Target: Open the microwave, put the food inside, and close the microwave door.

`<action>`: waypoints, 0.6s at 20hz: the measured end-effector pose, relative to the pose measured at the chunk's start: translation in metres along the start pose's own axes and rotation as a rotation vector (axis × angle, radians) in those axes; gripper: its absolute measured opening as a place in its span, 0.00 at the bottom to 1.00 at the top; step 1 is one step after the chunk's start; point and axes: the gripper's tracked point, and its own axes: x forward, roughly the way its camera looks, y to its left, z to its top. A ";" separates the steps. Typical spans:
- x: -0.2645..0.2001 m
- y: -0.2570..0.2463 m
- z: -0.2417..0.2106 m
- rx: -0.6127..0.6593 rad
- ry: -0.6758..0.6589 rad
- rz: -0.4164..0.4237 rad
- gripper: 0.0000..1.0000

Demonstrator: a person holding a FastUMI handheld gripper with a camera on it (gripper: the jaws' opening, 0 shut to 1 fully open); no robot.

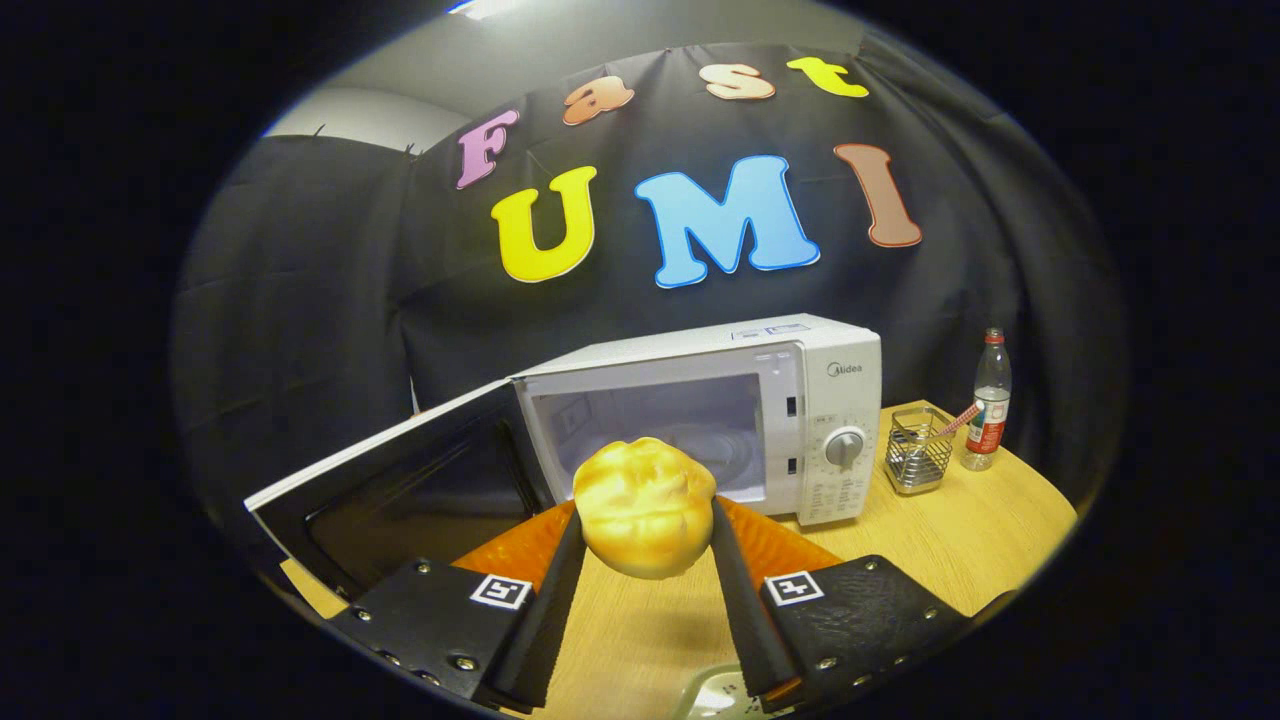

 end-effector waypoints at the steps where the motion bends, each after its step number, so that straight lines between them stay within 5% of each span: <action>1: 0.012 0.006 0.004 0.002 -0.001 0.001 0.70; 8: 0.093 0.019 0.003 0.010 -0.001 -0.022 0.70; 12: 0.129 0.027 -0.012 0.126 0.018 -0.017 0.70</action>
